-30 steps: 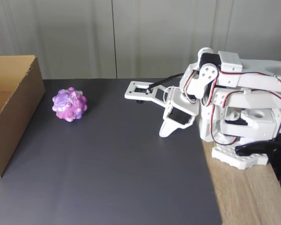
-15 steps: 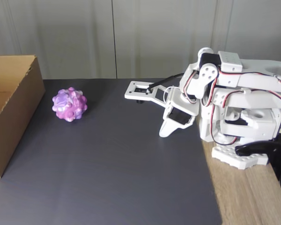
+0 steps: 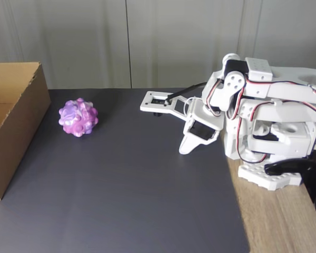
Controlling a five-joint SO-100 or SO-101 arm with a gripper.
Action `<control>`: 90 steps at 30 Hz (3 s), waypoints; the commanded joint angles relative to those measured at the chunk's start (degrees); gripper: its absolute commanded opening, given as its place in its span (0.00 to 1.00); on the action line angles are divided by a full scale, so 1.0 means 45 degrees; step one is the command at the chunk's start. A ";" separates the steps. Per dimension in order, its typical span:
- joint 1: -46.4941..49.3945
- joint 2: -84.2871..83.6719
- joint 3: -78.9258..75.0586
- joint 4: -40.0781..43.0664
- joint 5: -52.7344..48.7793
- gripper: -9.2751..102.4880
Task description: Grasp a ball and put it in the box.
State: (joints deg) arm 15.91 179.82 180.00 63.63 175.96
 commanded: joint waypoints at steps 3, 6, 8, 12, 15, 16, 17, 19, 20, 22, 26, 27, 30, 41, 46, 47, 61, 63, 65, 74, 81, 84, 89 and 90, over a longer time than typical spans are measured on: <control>-0.0078 -0.0098 0.0078 0.0234 -0.0059 0.09; -0.0078 -0.0098 0.0078 0.0234 -0.0059 0.09; -0.0078 -0.0098 0.0078 0.0234 -0.0059 0.09; -0.0078 -0.0098 0.0078 0.0234 -0.0059 0.09; -0.0078 -0.0098 0.0078 0.0234 -0.0059 0.09; -0.0078 -0.0098 0.0078 0.0234 -0.0059 0.09; -0.0078 -0.0098 0.0078 0.0234 -0.0059 0.09; -0.0078 -0.0098 0.0078 0.0234 -0.0059 0.09; -0.0078 -0.0098 0.0078 0.0234 -0.0059 0.09; -0.0078 -0.0098 0.0078 0.0234 -0.0059 0.09; 0.0039 -0.0098 0.0078 0.0234 -0.0078 0.08; 0.0195 -0.0098 0.0078 0.0234 -0.0039 0.08; 0.0820 -0.0098 0.0078 0.0234 0.0000 0.08; 0.2383 -0.0137 0.0078 -0.0820 0.1113 0.08; 0.2559 -0.0137 0.0078 -0.1582 0.1348 0.08; 0.2559 -0.0156 0.0078 -0.1875 0.1289 0.09; 0.1855 -0.1641 -0.2832 -0.3516 0.0879 0.09; 0.1836 -0.2949 -0.3867 -0.4063 0.0898 0.09; 0.1816 -0.4570 -0.5059 -0.4727 0.0898 0.08; 0.1738 -1.0938 -1.0508 -0.6973 0.0977 0.08; 0.1680 -1.4160 -1.3652 -0.7715 0.1074 0.08; 0.1660 -1.5137 -1.4434 -0.7891 0.1152 0.09; 0.1797 -1.6523 -1.5352 -0.8281 0.1191 0.13; 0.1816 -1.6777 -1.5508 -0.8359 0.1211 0.14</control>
State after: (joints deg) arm 23.82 105.12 114.08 27.33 180.88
